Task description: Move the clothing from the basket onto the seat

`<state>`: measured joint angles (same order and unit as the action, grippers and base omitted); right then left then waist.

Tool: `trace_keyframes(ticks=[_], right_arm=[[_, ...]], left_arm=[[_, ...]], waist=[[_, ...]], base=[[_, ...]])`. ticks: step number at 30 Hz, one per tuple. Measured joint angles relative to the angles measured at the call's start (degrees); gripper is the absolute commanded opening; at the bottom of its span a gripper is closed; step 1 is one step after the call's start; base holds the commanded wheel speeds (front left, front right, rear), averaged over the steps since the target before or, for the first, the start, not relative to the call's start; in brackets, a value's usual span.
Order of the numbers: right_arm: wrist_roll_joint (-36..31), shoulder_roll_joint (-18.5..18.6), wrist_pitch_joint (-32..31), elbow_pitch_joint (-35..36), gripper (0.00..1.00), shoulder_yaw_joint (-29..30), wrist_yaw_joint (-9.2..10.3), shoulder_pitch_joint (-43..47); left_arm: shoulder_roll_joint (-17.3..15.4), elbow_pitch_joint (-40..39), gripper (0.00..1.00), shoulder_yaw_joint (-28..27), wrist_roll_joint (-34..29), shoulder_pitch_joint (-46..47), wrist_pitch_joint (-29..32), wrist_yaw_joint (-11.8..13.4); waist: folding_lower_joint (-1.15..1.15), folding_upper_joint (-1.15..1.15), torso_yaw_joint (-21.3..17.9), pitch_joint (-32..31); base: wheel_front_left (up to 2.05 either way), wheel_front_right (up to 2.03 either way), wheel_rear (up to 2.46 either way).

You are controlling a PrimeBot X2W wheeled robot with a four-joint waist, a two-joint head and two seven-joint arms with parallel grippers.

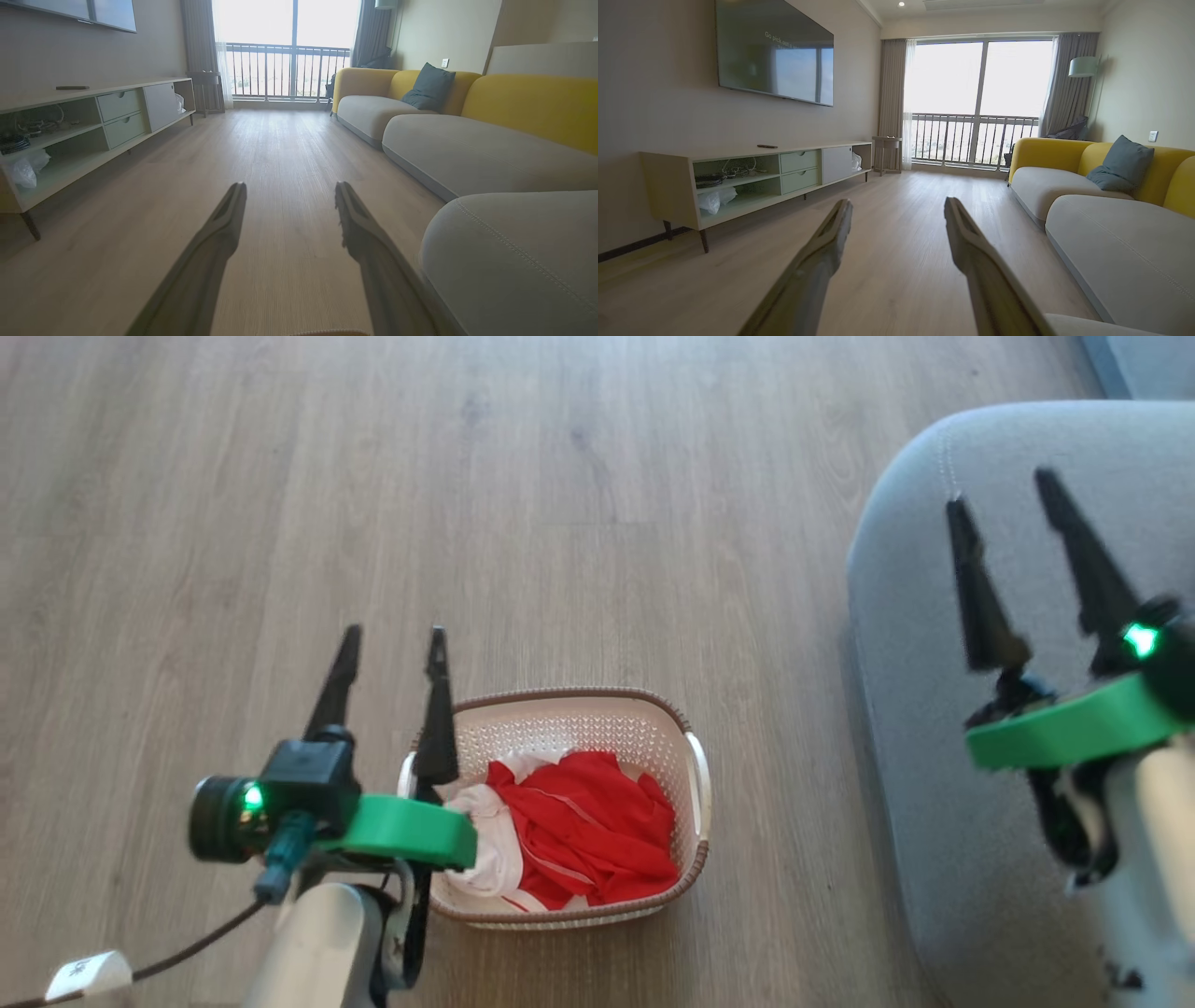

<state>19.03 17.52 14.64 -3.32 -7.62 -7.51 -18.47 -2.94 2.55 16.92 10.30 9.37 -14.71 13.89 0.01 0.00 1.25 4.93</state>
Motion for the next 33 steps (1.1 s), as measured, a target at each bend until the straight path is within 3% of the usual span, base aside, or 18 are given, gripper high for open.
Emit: trace_keyframes(ticks=[8,16,33], right_arm=[[-2.60,-4.28,0.00,1.41,1.00,0.80,0.00,7.59],[-6.68,-7.91,0.00,1.54,1.00,1.55,0.00,10.39],[-9.05,-9.92,0.00,0.92,1.00,1.40,0.00,12.13]], left_arm=[[0.03,-0.11,1.00,-2.11,0.29,-1.56,0.00,0.56],[0.03,-1.40,1.00,-2.16,1.89,-3.94,0.00,2.93],[0.03,-0.15,1.00,-1.48,0.14,-4.88,0.00,3.45]], waist=[[0.00,0.00,1.65,-0.86],[0.00,0.00,1.65,-0.43],[0.00,0.00,0.96,0.63]], base=[[0.00,0.00,0.00],[0.00,0.00,0.00],[0.00,0.00,0.00]])
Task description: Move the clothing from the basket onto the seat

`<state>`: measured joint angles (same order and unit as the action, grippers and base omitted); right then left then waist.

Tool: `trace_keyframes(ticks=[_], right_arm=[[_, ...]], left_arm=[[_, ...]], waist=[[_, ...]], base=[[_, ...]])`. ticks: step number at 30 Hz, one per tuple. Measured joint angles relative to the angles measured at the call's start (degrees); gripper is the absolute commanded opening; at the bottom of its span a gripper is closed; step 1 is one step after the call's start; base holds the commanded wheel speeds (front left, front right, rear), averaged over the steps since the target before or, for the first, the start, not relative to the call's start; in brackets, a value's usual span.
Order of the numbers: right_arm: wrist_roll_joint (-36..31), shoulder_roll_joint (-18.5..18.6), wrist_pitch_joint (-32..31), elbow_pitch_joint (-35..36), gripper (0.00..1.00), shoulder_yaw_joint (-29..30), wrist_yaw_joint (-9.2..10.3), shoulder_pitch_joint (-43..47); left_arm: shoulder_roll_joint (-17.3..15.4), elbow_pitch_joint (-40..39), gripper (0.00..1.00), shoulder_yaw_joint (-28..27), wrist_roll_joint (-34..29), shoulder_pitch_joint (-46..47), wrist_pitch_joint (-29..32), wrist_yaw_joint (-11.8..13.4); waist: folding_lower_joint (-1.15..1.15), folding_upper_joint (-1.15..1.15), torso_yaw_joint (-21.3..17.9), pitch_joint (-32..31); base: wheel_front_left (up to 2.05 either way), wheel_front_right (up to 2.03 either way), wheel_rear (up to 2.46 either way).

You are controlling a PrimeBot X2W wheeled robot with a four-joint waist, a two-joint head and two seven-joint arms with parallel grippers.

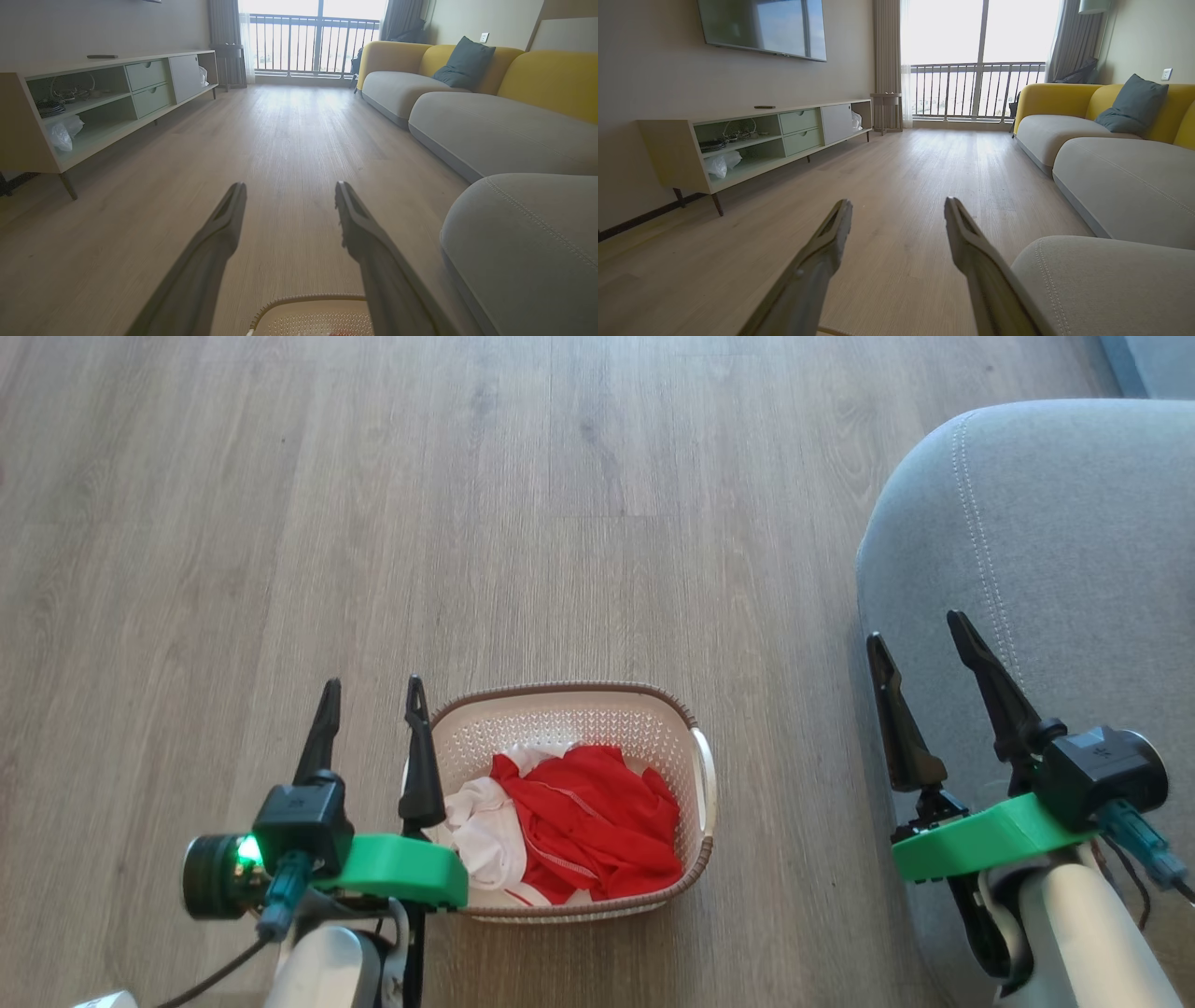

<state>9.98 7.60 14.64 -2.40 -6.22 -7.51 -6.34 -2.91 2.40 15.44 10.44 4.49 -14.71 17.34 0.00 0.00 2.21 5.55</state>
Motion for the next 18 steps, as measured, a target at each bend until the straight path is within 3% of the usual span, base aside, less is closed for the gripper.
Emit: trace_keyframes(ticks=[5,9,18], right_arm=[[-0.01,0.07,0.00,-0.10,1.00,0.31,0.00,0.00],[-0.45,0.08,0.00,-0.90,1.00,0.67,0.00,0.01],[-0.52,-0.03,-0.01,-1.36,1.00,2.18,0.00,0.00]], left_arm=[[0.00,1.35,1.00,1.19,0.56,-0.01,0.00,-0.15],[0.00,2.16,1.00,1.21,1.43,-0.01,0.00,-2.57],[0.00,2.90,1.00,0.96,1.59,0.01,0.00,-3.61]], waist=[[0.00,0.00,0.12,-0.26],[0.00,0.00,0.17,-0.52],[0.00,0.00,-0.19,-0.34]], base=[[0.00,0.00,0.00],[0.00,0.00,0.00],[0.00,0.00,0.00]])
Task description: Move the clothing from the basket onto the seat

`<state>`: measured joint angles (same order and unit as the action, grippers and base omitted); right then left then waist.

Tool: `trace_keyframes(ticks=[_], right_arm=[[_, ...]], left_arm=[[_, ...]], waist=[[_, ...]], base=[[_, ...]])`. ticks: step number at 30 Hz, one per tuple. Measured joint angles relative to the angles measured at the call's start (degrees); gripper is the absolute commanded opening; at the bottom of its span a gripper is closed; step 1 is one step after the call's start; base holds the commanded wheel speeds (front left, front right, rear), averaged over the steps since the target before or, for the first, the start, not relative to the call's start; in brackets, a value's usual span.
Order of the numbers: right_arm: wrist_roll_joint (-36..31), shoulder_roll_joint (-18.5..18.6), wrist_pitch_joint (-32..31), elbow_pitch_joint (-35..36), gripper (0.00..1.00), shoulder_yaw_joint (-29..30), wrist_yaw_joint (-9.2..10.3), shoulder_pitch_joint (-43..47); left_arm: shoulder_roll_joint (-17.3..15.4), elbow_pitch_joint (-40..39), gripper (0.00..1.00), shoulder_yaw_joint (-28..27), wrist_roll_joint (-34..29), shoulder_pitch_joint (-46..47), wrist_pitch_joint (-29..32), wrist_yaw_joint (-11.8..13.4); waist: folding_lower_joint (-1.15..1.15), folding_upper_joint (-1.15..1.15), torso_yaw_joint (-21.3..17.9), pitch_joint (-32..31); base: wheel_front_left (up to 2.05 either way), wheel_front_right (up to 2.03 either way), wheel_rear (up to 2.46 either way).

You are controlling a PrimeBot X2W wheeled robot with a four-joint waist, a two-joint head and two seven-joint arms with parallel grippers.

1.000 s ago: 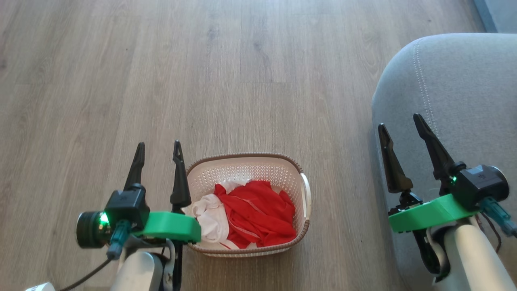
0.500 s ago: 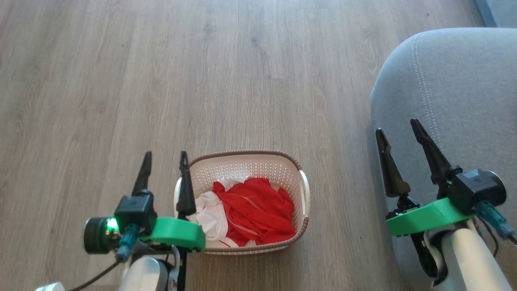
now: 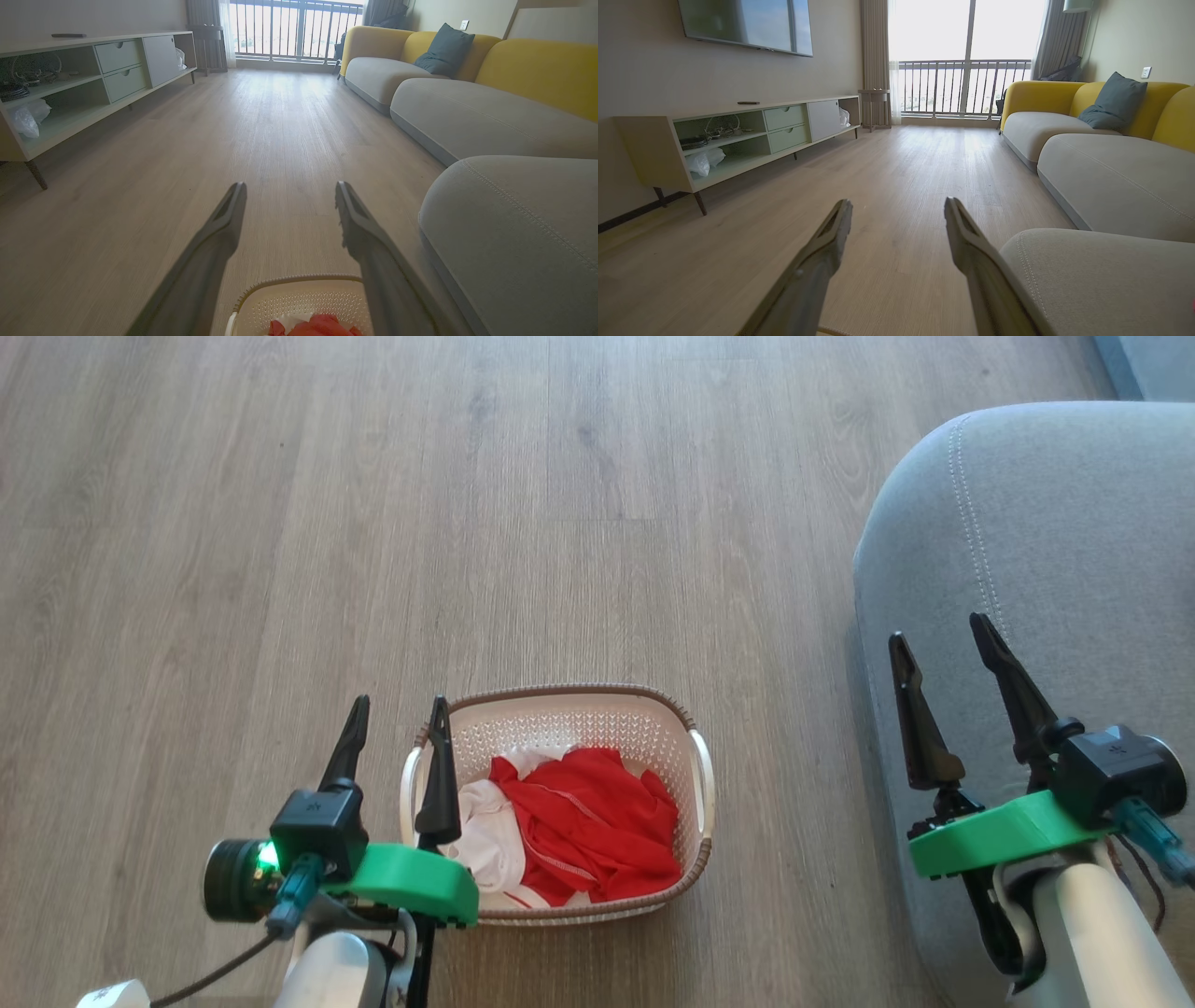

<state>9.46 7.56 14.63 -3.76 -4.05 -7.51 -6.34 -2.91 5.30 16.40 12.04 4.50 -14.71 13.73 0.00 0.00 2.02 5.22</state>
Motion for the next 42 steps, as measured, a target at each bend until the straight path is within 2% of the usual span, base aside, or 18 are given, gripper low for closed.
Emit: trace_keyframes(ticks=[38,42], right_arm=[[-0.34,-0.59,0.00,-0.57,1.00,0.98,0.00,-0.05],[-0.43,-0.59,0.00,-1.16,1.00,1.65,0.01,-0.09]], left_arm=[[0.00,0.89,1.00,0.31,0.33,0.14,0.00,-0.54],[0.00,3.82,1.00,1.15,0.35,0.29,0.00,-1.60]], waist=[[0.00,0.00,-0.31,1.65],[0.00,0.00,-0.80,3.25]], base=[[0.00,0.00,0.00],[0.00,0.00,0.00]])
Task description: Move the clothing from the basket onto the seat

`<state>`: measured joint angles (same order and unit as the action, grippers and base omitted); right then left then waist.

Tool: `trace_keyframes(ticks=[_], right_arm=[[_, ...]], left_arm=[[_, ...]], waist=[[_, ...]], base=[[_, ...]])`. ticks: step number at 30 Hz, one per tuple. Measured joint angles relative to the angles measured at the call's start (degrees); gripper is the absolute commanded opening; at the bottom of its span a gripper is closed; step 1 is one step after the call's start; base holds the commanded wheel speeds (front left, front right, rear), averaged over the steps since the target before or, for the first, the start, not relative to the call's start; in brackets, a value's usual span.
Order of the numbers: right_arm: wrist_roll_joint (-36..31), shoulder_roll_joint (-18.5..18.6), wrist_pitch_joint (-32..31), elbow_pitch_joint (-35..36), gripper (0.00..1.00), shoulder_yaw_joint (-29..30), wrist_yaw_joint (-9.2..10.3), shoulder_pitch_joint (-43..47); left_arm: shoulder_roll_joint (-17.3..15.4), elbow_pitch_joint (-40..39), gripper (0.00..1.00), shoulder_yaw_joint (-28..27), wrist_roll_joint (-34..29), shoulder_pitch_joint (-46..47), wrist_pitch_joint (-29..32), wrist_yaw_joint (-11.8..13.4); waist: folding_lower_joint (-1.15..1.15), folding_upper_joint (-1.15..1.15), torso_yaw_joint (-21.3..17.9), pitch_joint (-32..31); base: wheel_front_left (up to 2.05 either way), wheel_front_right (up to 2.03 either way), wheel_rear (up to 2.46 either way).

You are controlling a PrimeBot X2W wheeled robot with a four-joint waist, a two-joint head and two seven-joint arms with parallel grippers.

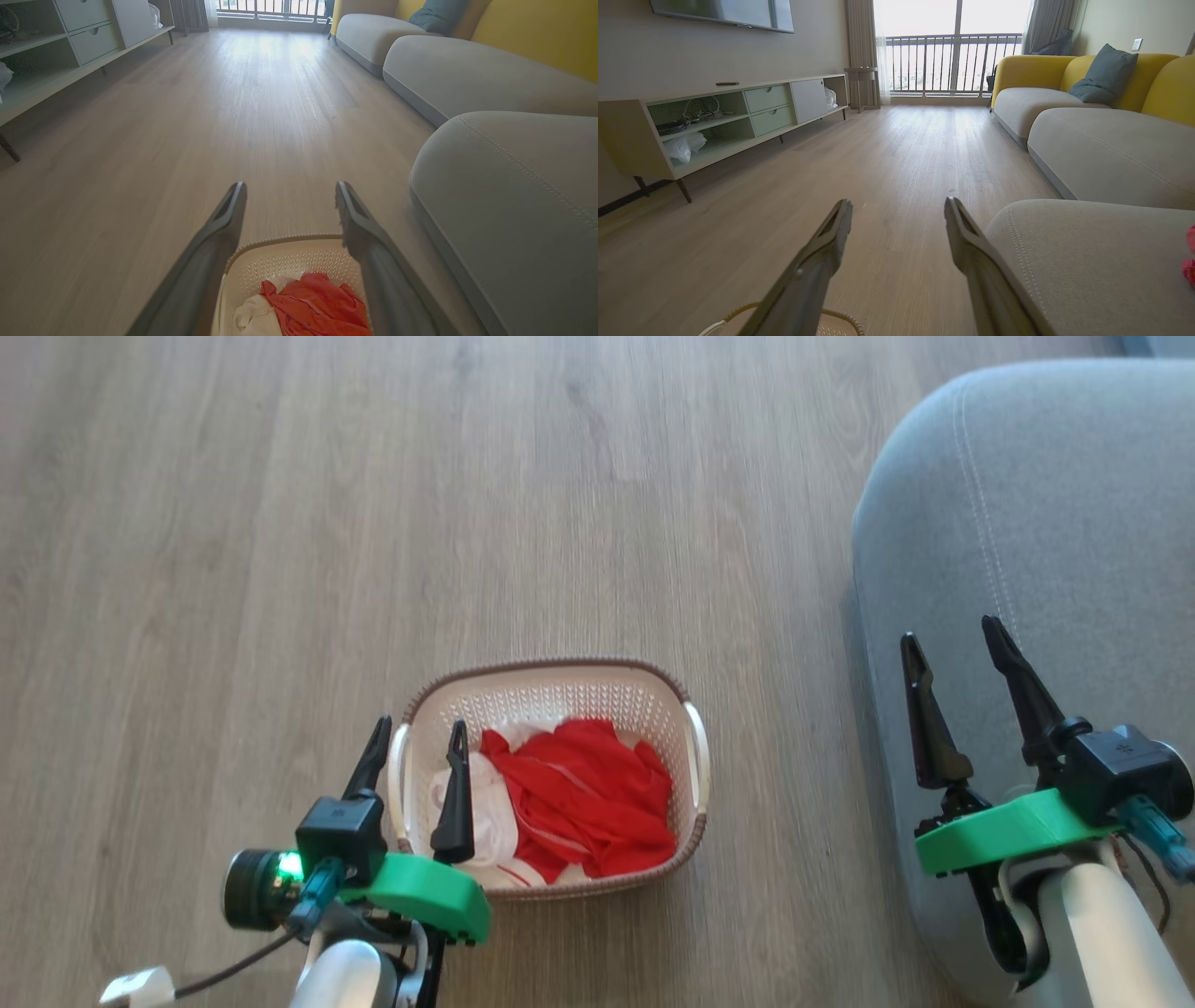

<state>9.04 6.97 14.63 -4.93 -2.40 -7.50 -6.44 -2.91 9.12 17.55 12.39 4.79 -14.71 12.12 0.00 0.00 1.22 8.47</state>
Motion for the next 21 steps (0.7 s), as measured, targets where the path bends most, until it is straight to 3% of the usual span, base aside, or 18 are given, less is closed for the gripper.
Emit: trace_keyframes(ticks=[10,21], right_arm=[[-0.05,0.09,0.00,-0.09,1.00,0.92,-0.01,-4.87],[0.74,-0.11,0.00,0.18,1.00,1.03,-0.01,-9.09]], left_arm=[[0.02,7.56,1.00,2.23,-3.50,10.32,0.00,-1.57],[-0.47,24.83,1.00,4.14,-11.48,25.91,0.00,-5.52]], waist=[[0.00,0.00,-2.25,10.61],[-0.02,0.00,-6.42,25.89]], base=[[0.00,0.00,0.00],[0.00,0.00,0.00]])
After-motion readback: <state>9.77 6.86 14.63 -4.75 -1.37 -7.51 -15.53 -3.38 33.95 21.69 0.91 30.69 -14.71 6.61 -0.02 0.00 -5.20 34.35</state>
